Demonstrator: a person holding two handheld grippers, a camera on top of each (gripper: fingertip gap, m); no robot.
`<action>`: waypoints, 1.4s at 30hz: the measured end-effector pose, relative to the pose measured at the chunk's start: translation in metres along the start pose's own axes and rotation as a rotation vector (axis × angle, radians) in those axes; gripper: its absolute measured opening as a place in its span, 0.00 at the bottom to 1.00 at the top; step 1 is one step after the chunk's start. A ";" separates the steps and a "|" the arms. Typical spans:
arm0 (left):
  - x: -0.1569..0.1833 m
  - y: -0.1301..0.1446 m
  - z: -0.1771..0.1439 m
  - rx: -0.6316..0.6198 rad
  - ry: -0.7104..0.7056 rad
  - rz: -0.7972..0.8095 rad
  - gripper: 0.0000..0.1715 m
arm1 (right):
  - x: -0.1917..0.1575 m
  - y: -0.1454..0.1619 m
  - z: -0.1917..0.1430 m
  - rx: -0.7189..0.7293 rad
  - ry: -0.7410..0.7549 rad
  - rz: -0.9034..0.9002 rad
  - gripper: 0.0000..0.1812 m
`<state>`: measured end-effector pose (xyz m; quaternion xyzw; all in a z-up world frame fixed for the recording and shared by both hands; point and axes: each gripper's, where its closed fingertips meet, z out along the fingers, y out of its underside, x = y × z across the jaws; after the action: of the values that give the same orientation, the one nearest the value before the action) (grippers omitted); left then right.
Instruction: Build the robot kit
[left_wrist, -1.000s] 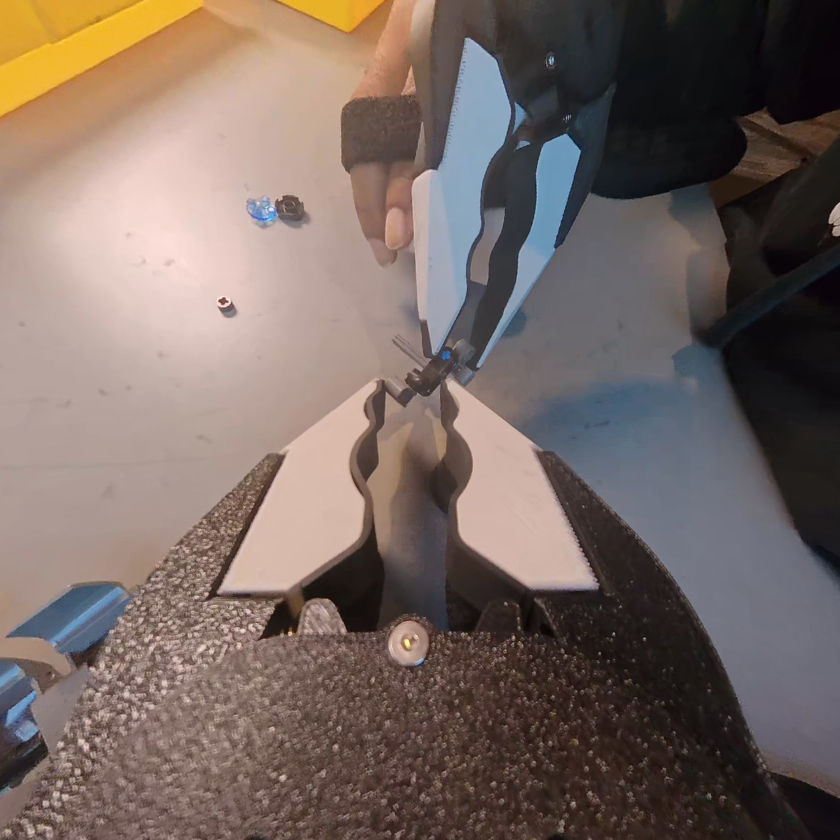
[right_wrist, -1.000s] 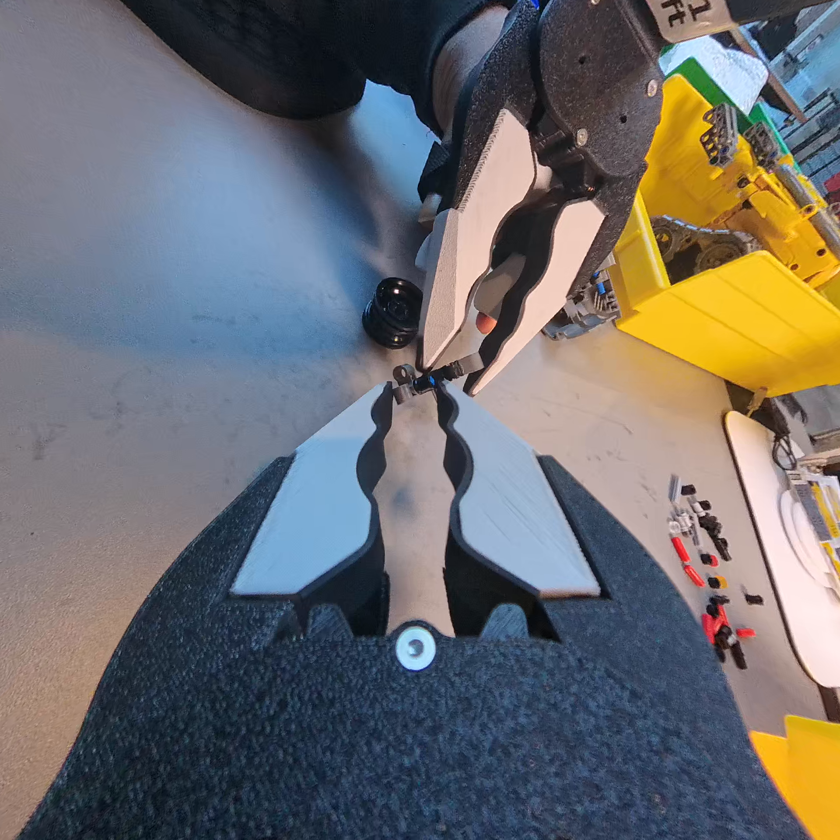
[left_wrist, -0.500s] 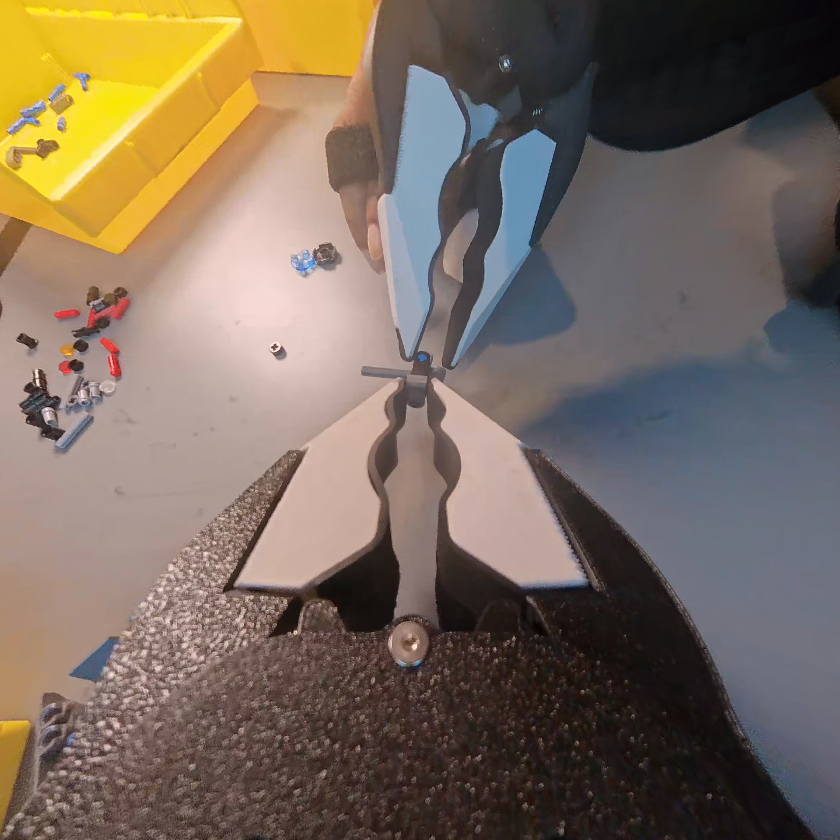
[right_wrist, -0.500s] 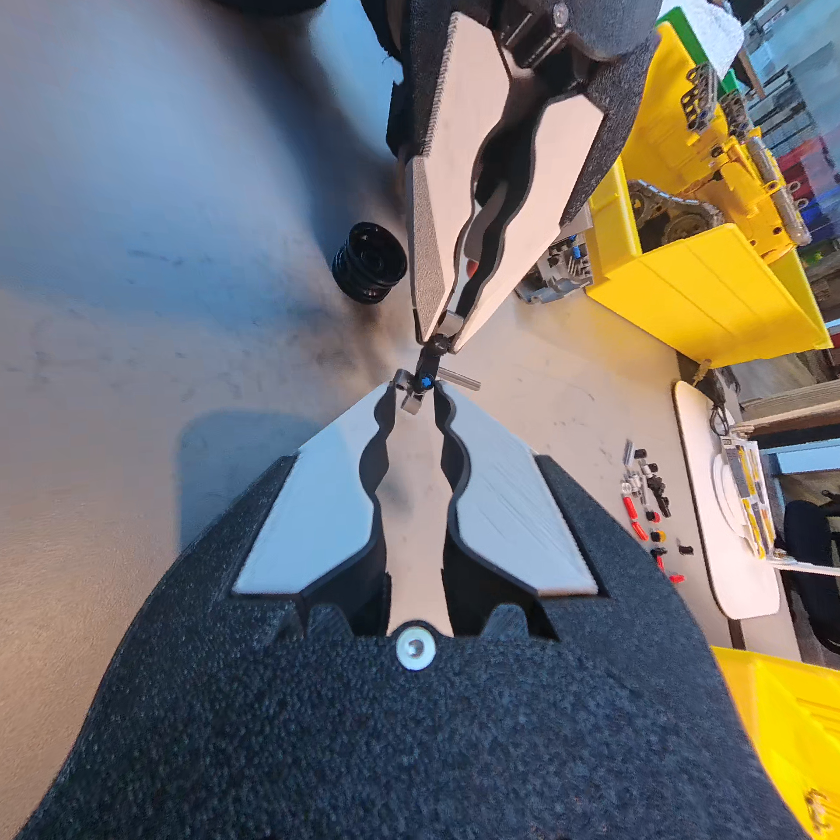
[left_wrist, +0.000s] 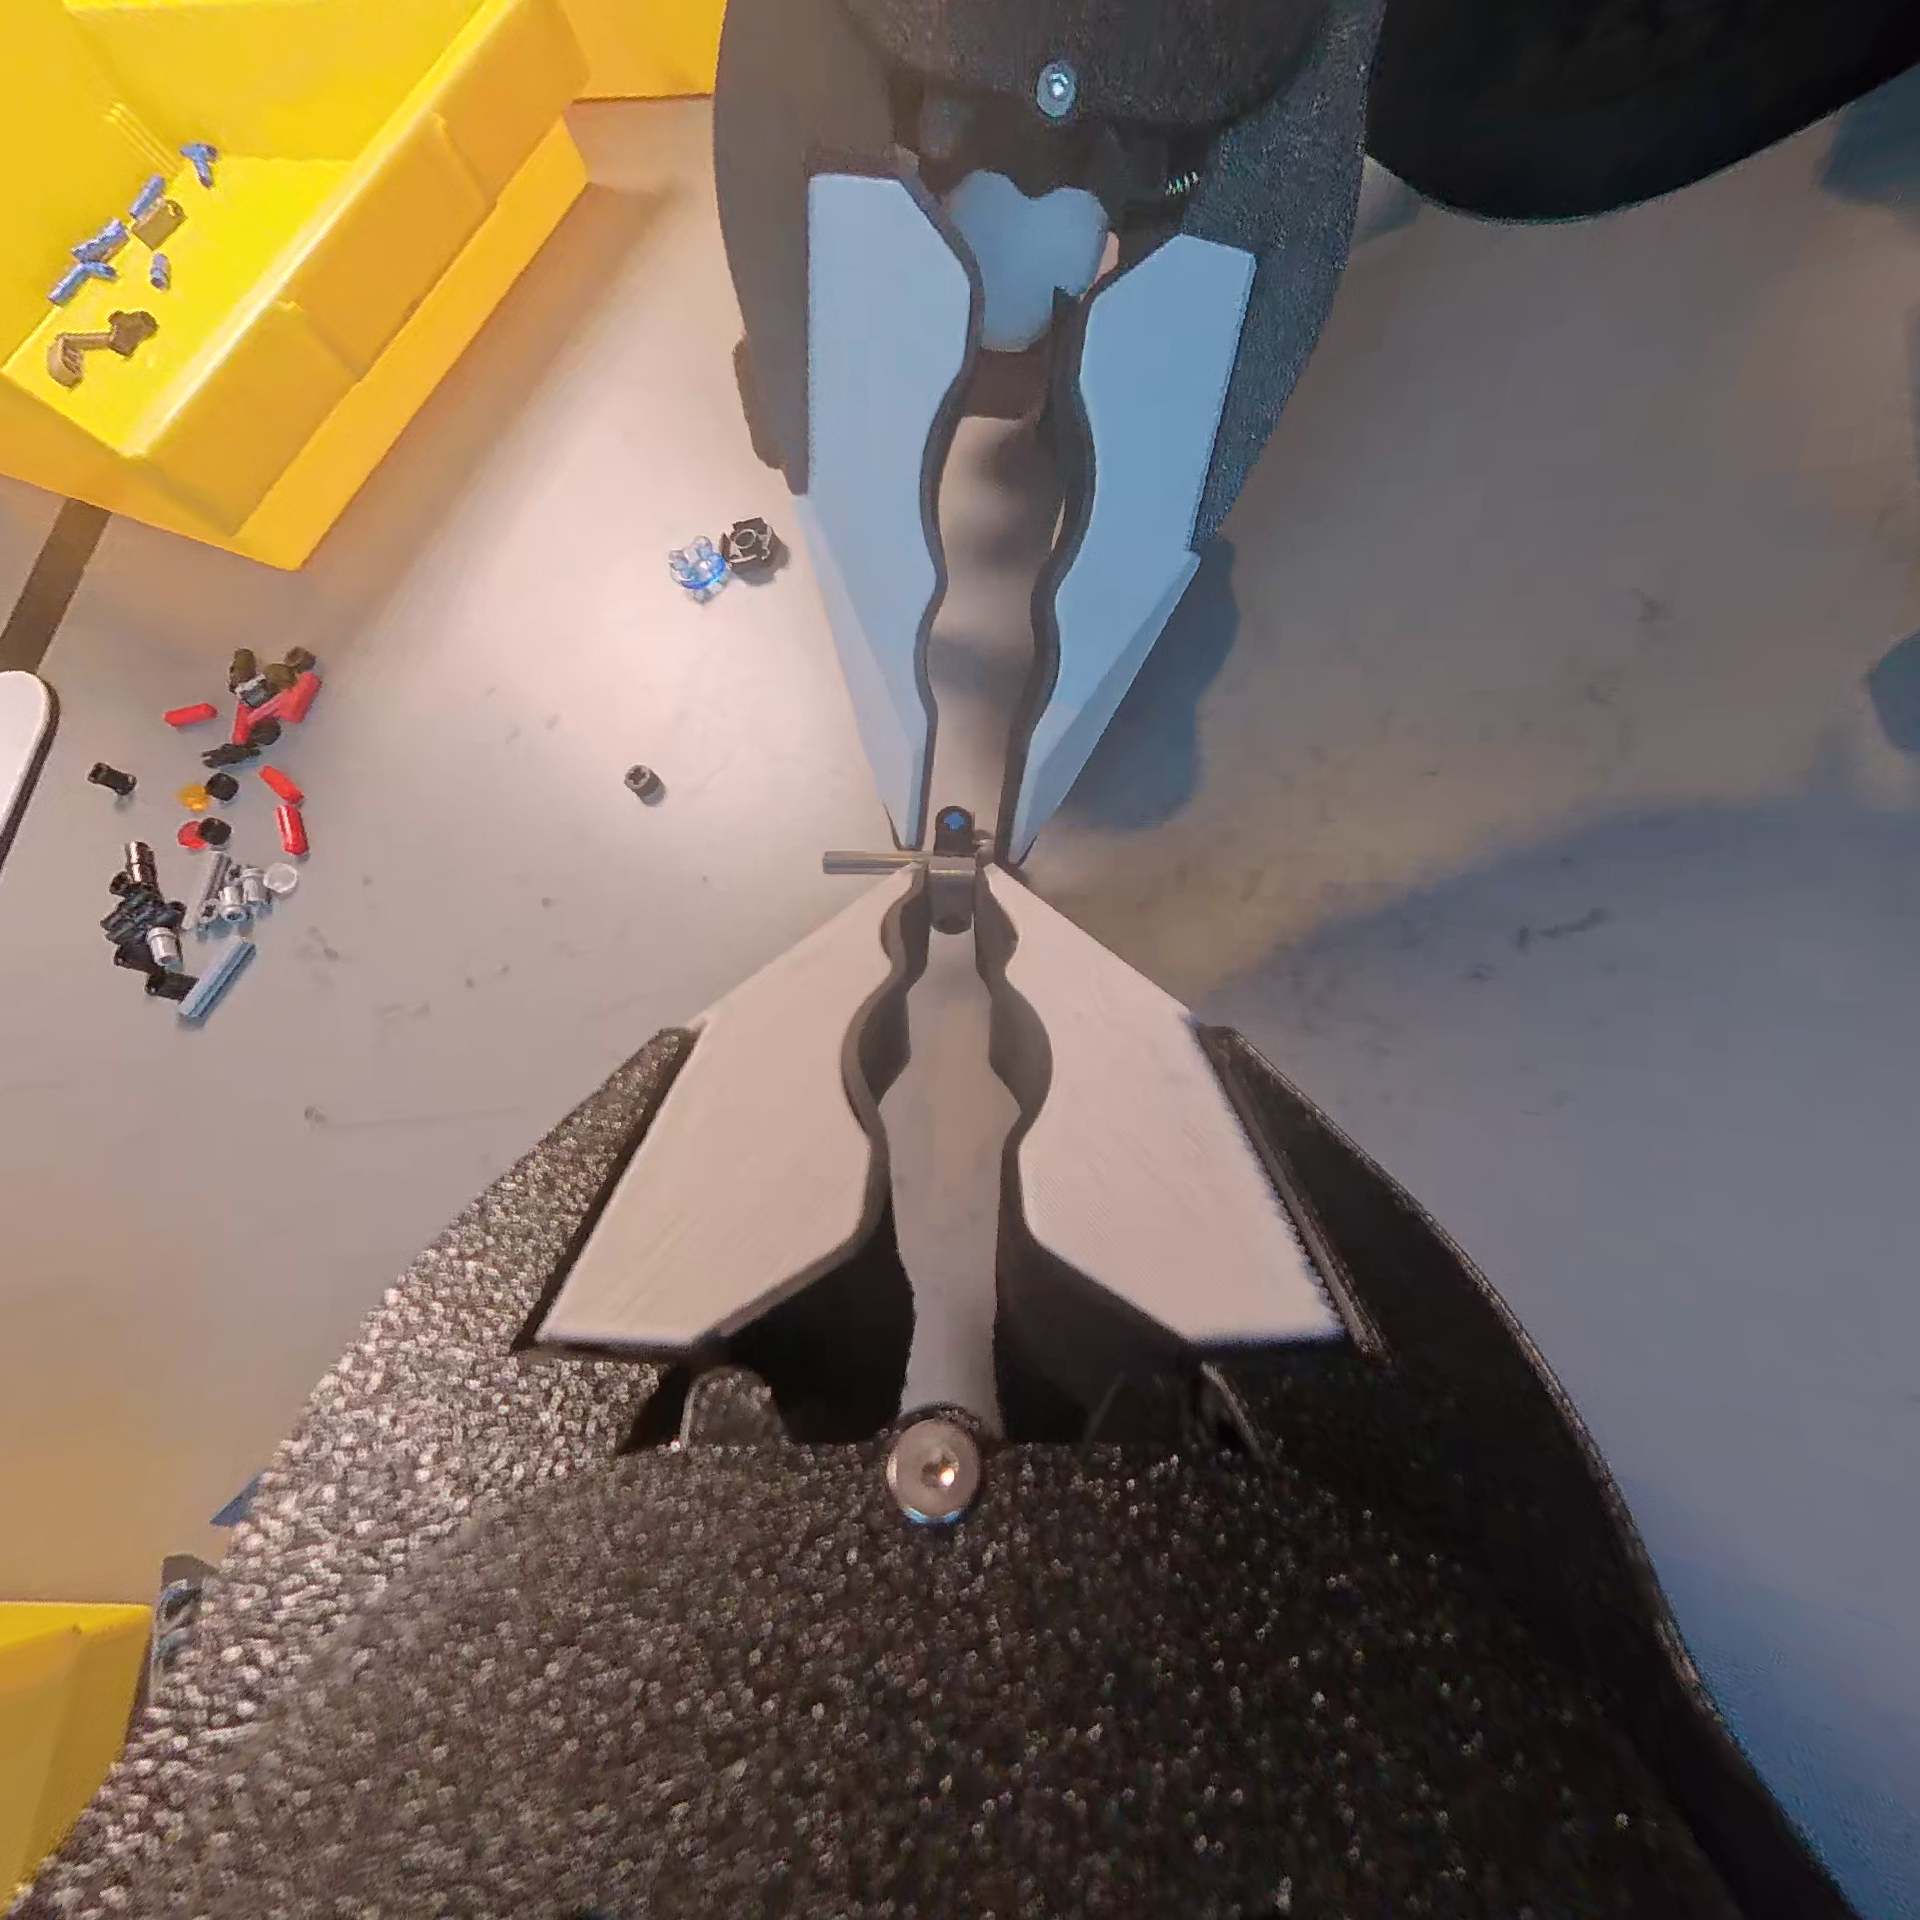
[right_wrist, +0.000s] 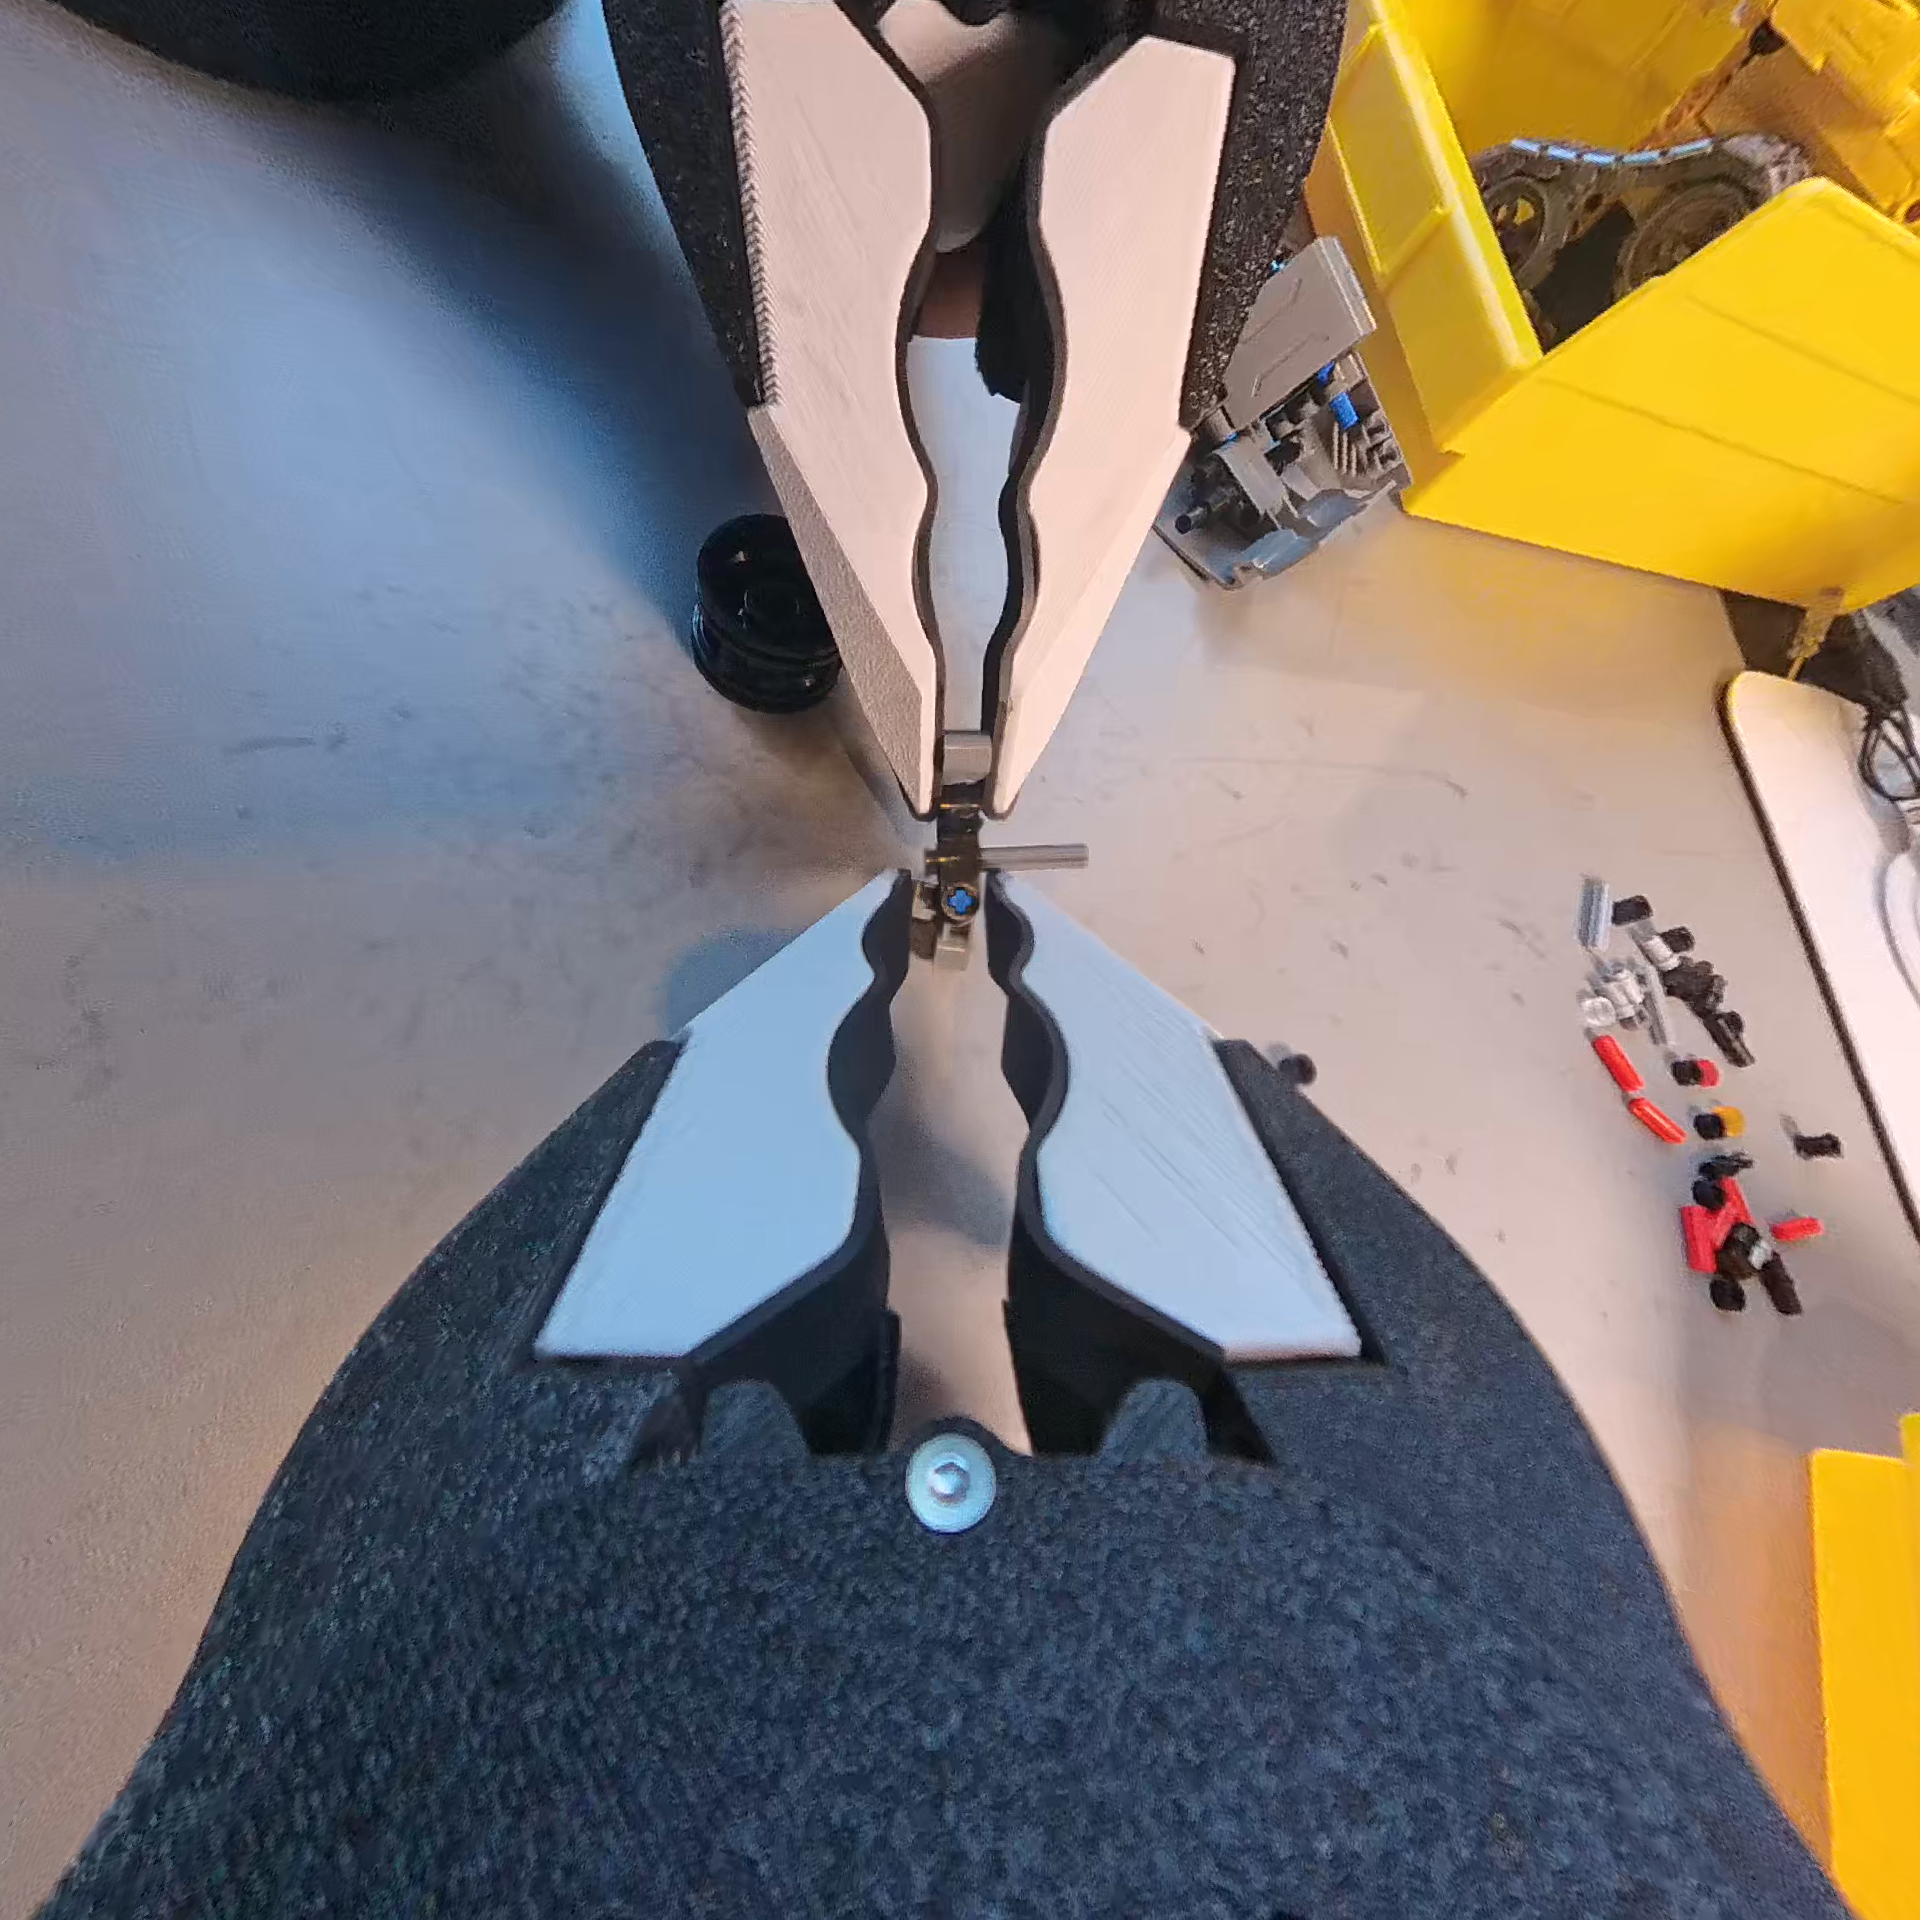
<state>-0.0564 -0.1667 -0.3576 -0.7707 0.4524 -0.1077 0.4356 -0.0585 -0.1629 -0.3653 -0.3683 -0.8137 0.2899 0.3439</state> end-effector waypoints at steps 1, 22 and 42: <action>-0.001 0.000 0.000 0.001 0.002 -0.011 0.04 | 0.000 0.000 0.000 -0.002 -0.001 0.014 0.07; -0.001 -0.005 -0.001 0.036 0.033 -0.076 0.04 | 0.006 -0.010 -0.009 0.059 -0.014 0.117 0.07; -0.002 -0.017 -0.010 0.146 0.062 -0.168 0.04 | 0.004 -0.018 -0.011 0.109 -0.068 0.272 0.08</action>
<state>-0.0528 -0.1670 -0.3377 -0.7685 0.3903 -0.2002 0.4659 -0.0592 -0.1670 -0.3445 -0.4458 -0.7505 0.3898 0.2934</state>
